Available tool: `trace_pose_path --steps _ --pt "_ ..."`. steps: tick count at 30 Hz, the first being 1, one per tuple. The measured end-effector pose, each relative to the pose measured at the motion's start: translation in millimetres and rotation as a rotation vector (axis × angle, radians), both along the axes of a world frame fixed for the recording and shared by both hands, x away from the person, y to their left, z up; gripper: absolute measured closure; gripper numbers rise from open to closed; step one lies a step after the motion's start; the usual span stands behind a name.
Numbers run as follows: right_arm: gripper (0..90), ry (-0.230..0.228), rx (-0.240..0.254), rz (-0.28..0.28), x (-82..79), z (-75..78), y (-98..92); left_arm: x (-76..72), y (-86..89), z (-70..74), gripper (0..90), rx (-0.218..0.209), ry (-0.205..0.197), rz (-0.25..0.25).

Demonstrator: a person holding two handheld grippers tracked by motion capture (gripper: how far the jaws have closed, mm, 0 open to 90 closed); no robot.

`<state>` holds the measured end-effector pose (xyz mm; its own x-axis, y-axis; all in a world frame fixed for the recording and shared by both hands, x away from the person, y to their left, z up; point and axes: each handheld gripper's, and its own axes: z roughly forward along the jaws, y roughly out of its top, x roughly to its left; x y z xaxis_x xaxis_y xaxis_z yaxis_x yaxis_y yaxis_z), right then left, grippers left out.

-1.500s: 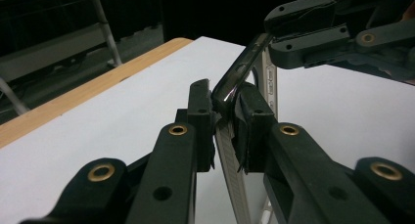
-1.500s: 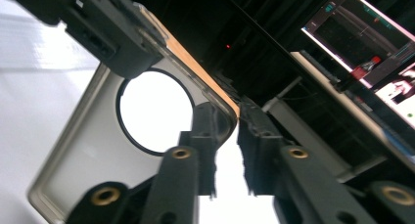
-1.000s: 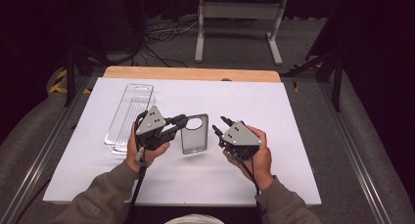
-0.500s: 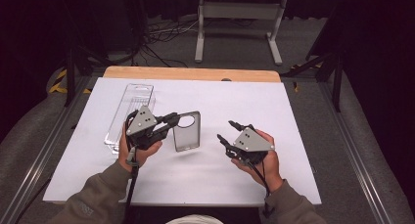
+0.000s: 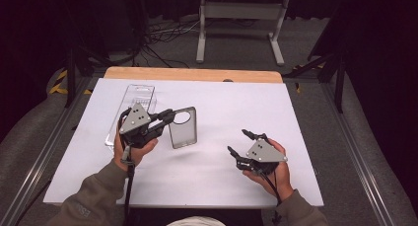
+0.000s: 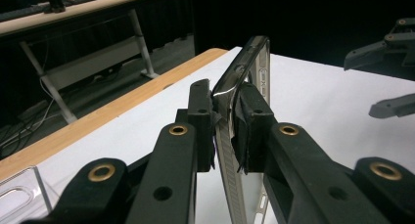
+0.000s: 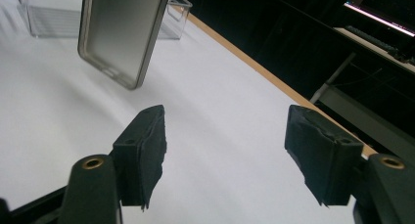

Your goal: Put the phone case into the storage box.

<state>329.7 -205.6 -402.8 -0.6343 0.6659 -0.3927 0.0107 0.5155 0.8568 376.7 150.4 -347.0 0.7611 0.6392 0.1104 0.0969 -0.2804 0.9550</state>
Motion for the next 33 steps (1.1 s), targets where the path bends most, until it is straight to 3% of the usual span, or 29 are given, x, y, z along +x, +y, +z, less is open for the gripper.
trace_pose_path --steps 13,16,19,24,33 --pt "24.2 0.031 -0.010 -0.010 -9.3 -14.8 -13.8 0.1 8.0 5.3 79.2 -0.003 -0.012 0.009" --pt "24.5 0.013 0.006 0.001 -14.9 -17.0 -17.2 0.5 10.6 6.1 79.2 -0.013 -0.018 0.008" --pt "23.4 0.024 -0.007 0.011 -18.4 -19.5 -17.3 -0.8 13.7 8.5 79.2 -0.014 -0.025 0.006" --pt "19.9 0.053 -0.005 0.007 -18.3 -23.7 -17.6 -4.1 24.2 15.9 79.2 -0.020 -0.046 0.015" --pt "17.4 0.045 0.012 0.002 -17.4 -22.2 -18.7 -3.9 44.1 26.9 79.2 -0.040 -0.074 0.044"
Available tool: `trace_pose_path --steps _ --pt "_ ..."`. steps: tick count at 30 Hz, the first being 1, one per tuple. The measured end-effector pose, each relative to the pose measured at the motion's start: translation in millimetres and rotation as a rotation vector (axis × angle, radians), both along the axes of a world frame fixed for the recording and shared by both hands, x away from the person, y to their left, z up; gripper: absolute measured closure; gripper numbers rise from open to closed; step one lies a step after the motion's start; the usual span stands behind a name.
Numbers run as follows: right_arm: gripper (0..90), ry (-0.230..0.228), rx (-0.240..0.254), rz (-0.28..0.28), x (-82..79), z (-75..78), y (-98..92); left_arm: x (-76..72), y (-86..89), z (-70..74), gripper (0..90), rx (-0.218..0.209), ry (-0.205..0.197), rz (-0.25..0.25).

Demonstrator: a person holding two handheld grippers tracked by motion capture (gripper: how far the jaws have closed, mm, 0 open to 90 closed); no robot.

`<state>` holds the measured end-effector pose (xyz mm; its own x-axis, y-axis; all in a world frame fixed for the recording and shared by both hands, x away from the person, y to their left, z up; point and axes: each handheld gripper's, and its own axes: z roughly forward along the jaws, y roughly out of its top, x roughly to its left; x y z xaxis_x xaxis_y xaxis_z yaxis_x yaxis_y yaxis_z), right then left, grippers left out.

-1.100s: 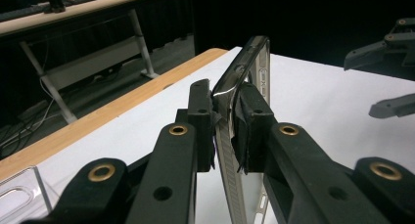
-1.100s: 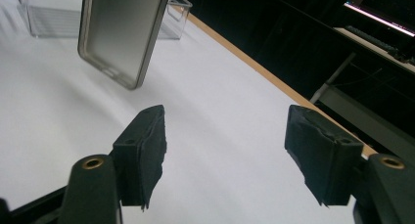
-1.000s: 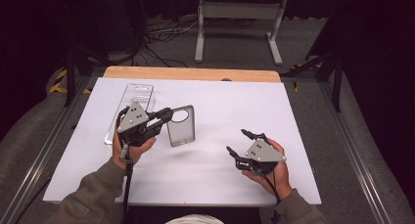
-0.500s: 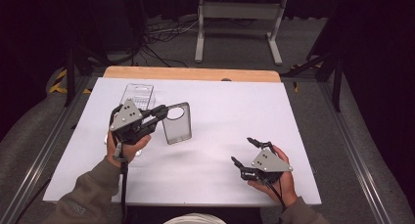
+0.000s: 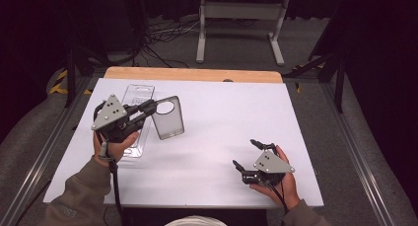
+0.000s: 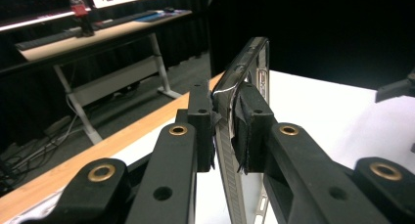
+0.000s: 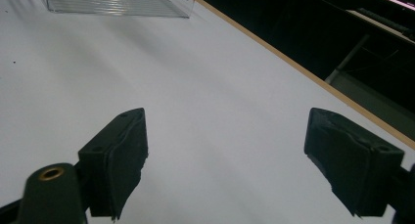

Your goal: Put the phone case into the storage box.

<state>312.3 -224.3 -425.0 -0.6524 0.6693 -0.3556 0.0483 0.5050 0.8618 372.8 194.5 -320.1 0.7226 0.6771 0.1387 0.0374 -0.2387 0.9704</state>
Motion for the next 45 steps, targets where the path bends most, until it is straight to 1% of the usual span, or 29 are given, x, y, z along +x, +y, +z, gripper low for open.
trace_pose_path --steps 3,4,7,8,11,16,20,30,32,34,38,39,45 --pt "17.3 -0.006 0.001 0.003 0.0 0.2 0.2 1.2 9.0 2.9 79.2 -0.010 -0.005 0.012" --pt "17.4 -0.010 -0.005 0.005 -0.1 0.1 0.5 1.4 11.8 3.9 79.2 -0.005 -0.006 0.016" --pt "17.4 -0.016 -0.009 0.001 0.2 0.1 0.9 2.3 18.7 5.7 79.3 -0.008 -0.012 0.025" --pt "17.4 -0.016 -0.009 -0.005 0.2 -0.2 1.0 2.6 20.6 6.1 79.3 -0.014 -0.017 0.028" --pt "17.3 -0.011 -0.010 -0.011 1.7 -1.3 1.2 2.7 26.3 8.1 79.3 -0.009 -0.018 0.038" --pt "17.3 -0.011 -0.018 -0.012 1.5 -1.6 1.8 3.4 31.0 8.9 79.2 -0.009 -0.025 0.057" --pt "17.4 -0.011 -0.014 -0.017 1.5 -0.6 1.3 4.0 34.5 9.4 79.3 -0.015 -0.025 0.060" --pt "17.4 -0.009 -0.014 -0.015 1.6 -0.3 1.0 4.2 40.8 11.2 79.3 -0.013 -0.032 0.074" --pt "17.4 -0.010 -0.015 -0.015 1.6 -0.2 1.2 4.3 42.7 11.4 79.3 -0.023 -0.033 0.082" --pt "17.4 -0.011 -0.014 -0.013 1.5 -0.2 1.1 4.1 43.6 11.8 79.3 -0.020 -0.030 0.081" --pt "17.4 -0.009 -0.019 -0.011 1.8 -0.5 1.5 4.0 47.3 13.0 79.3 -0.021 -0.043 0.087" --pt "17.4 -0.009 -0.020 -0.010 1.9 -0.7 1.6 3.8 48.2 13.5 79.3 -0.015 -0.042 0.086" --pt "17.4 -0.007 -0.024 -0.007 2.1 -1.3 2.0 2.6 53.1 15.8 79.3 -0.014 -0.051 0.095"
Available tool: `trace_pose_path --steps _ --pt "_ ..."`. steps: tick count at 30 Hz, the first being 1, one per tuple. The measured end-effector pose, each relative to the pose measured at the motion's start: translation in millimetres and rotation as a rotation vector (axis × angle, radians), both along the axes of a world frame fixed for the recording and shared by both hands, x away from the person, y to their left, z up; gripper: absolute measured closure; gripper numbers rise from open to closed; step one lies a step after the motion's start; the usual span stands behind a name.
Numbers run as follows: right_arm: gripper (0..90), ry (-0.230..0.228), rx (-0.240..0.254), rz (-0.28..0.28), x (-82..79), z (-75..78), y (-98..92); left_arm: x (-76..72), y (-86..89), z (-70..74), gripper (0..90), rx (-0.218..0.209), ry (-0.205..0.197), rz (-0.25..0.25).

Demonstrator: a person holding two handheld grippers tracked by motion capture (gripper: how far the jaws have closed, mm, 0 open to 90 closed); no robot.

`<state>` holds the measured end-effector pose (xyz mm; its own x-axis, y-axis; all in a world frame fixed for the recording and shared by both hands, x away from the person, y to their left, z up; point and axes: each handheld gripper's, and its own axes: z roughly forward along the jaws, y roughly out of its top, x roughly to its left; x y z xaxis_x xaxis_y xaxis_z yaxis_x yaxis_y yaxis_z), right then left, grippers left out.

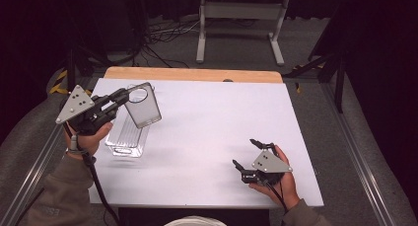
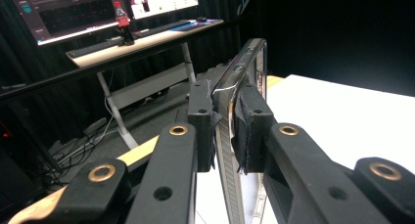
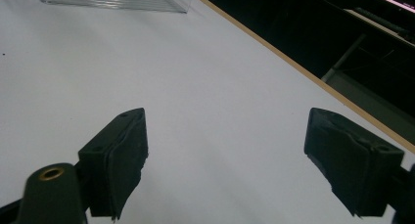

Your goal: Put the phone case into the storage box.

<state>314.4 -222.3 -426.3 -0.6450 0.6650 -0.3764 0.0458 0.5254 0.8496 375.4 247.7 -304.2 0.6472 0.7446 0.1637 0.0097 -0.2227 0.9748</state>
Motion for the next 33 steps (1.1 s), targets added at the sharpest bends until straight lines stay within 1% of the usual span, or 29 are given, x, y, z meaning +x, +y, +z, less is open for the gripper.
trace_pose_path --steps 2,5,11,16,18,21,22,23,24,26,27,28,29,30,31,32,33 --pt "17.4 -0.001 -0.004 0.002 -0.1 -0.1 0.3 -0.4 2.2 0.9 79.4 0.001 -0.005 0.008" --pt "17.4 -0.002 -0.010 0.007 -0.9 0.1 1.1 -0.7 6.0 1.7 79.4 -0.011 -0.009 0.019" --pt "17.4 -0.007 -0.020 0.017 -2.3 0.2 3.5 -0.1 17.3 3.8 79.4 -0.022 -0.019 0.048" --pt "17.4 -0.007 -0.023 0.018 -2.9 0.6 4.3 1.6 23.9 2.9 79.4 -0.009 -0.017 0.068" --pt "17.4 -0.013 -0.028 0.020 -4.0 0.8 5.4 3.6 26.7 1.6 79.4 -0.019 -0.017 0.075" --pt "17.4 -0.015 -0.034 0.025 -4.8 1.0 6.9 7.2 29.9 -0.5 79.4 -0.014 -0.014 0.078" --pt "17.4 -0.014 -0.035 0.026 -4.9 1.0 7.2 9.3 30.8 -1.0 79.4 -0.004 -0.016 0.071" --pt "17.4 -0.014 -0.037 0.026 -5.0 0.9 7.4 12.6 31.6 -1.4 79.4 0.000 -0.019 0.067" --pt "17.4 -0.014 -0.036 0.027 -5.1 0.8 7.6 16.9 32.5 -1.9 79.4 -0.001 -0.012 0.062" --pt "17.4 -0.012 -0.036 0.027 -4.8 0.3 7.7 27.1 33.3 -4.5 79.4 -0.005 -0.009 0.052" --pt "17.4 -0.011 -0.039 0.026 -4.3 -0.3 7.9 35.9 32.3 -6.9 79.4 0.007 0.004 0.038" --pt "17.4 -0.011 -0.039 0.026 -4.3 -0.3 7.9 35.9 32.3 -6.9 79.4 0.007 0.004 0.038" --pt "17.4 -0.004 -0.046 0.020 -3.0 -1.6 8.9 42.2 31.3 -8.5 79.4 0.022 0.015 0.039" --pt "17.4 -0.004 -0.046 0.020 -3.0 -1.6 8.9 47.0 30.5 -9.8 79.4 0.038 0.018 0.046" --pt "17.4 0.001 -0.047 0.019 -3.0 -1.9 9.4 56.3 29.6 -12.1 79.4 0.063 0.027 0.057" --pt "17.4 -0.001 -0.051 0.020 -2.6 -2.1 10.1 60.8 29.5 -13.5 79.4 0.064 0.032 0.065" --pt "17.4 -0.001 -0.052 0.020 -2.5 -2.2 10.4 69.9 30.7 -15.8 79.4 0.069 0.047 0.072"
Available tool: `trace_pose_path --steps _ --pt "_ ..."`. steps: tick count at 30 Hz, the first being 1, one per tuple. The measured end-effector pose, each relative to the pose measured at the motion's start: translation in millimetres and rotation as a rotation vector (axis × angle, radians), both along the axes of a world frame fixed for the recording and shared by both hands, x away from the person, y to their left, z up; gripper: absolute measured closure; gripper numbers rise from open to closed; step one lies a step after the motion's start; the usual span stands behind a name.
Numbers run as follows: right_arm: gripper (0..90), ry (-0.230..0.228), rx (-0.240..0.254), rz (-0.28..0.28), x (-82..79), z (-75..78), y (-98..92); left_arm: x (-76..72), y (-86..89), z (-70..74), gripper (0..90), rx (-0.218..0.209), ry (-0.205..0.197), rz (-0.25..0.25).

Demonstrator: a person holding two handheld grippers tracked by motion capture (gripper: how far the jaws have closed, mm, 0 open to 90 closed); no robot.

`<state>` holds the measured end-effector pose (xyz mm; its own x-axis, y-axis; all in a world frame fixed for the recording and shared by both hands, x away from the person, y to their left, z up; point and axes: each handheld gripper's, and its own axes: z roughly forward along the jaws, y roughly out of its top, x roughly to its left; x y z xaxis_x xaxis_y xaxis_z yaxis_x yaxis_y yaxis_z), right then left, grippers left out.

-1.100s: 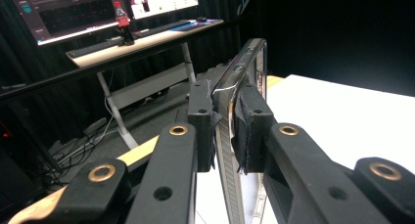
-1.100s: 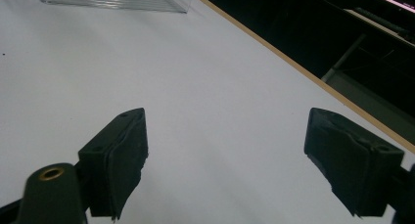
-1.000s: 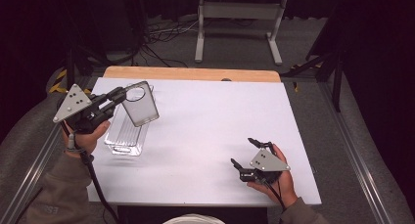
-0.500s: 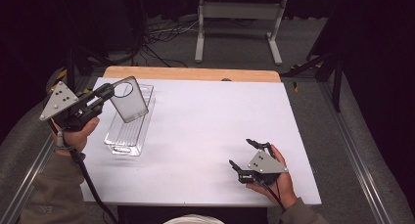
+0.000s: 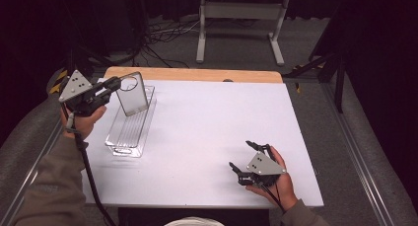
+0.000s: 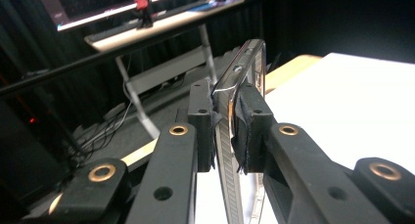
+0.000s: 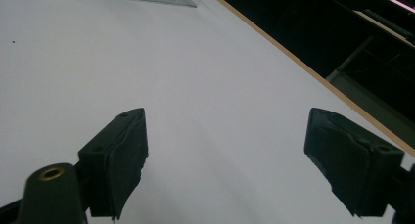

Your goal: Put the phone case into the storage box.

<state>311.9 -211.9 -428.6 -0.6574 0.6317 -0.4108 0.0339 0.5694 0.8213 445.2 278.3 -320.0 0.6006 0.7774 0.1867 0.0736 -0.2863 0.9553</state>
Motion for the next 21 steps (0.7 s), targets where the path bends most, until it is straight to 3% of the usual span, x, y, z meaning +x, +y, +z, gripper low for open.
trace_pose_path --steps 9,16,21 --pt "17.4 0.007 -0.018 -0.002 1.2 -3.4 1.0 38.1 2.9 -16.5 79.4 0.023 0.040 0.047" --pt "17.4 0.018 -0.018 -0.012 4.0 -4.7 0.4 63.2 -0.3 -28.7 79.4 0.047 0.064 0.042" --pt "17.4 0.029 -0.025 -0.014 5.9 -7.0 2.6 78.5 -0.4 -38.1 79.4 0.022 0.084 0.021"
